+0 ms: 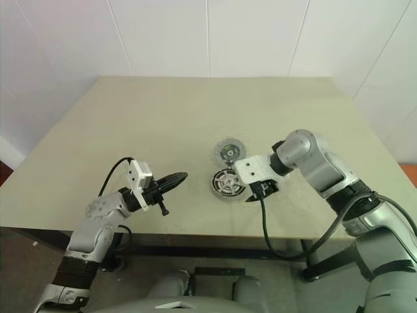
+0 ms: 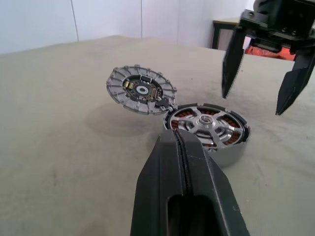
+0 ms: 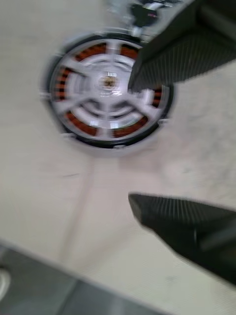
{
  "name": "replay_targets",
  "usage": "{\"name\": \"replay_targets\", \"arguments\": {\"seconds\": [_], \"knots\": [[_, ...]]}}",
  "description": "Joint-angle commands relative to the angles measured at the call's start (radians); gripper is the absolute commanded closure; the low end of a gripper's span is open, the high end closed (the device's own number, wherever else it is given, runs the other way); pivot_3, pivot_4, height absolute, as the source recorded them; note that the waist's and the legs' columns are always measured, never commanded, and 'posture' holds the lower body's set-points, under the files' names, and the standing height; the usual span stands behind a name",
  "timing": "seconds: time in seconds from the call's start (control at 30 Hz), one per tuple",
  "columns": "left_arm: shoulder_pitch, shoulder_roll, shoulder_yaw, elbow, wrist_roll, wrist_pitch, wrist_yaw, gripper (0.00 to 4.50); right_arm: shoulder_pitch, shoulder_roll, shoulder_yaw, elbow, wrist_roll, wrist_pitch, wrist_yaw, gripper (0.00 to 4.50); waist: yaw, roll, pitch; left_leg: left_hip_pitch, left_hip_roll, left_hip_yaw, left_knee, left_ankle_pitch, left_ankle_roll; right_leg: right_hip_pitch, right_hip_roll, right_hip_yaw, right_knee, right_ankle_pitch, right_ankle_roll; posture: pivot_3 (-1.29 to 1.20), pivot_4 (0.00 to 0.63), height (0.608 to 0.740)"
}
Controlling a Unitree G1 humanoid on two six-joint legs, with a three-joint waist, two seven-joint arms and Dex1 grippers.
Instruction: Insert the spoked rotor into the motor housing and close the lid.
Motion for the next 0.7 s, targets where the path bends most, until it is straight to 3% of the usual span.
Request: {"name": "replay_targets", "arguments": {"seconds": [0.03,0.37,0.7], "knots": [[-0.016,0.007,0.006,-0.006,-0.012,-0.004,-0.007,4.5,-0.047,0.025,-0.009,0.054,-0.056,-0.07,-0.031,0.02,0.0,0.0,0.0,0.0,0.0,0.0,0.0,0.0,0.0,0.0,0.0,0.0,0.0,0.0,0.0,0.0,0.0,0.74],[-0.03,0.008,-0.009,0.023,0.004,0.0,-0.007,4.5,-0.025,0.07,-0.014,0.105,-0.111,-0.142,-0.06,0.02,0.0,0.0,0.0,0.0,0.0,0.0,0.0,0.001,0.002,0.0,0.0,0.0,0.001,0.0,0.0,0.0,0.0,0.74],[-0.057,0.005,-0.026,0.066,0.023,-0.003,-0.012,4.5,0.005,0.05,-0.03,-0.104,-0.097,-0.098,-0.025,0.02,0.001,0.0,0.0,0.001,0.0,0.0,0.0,0.001,0.002,0.0,0.0,0.0,0.002,0.0,0.0,0.0,0.0,0.74]]}}
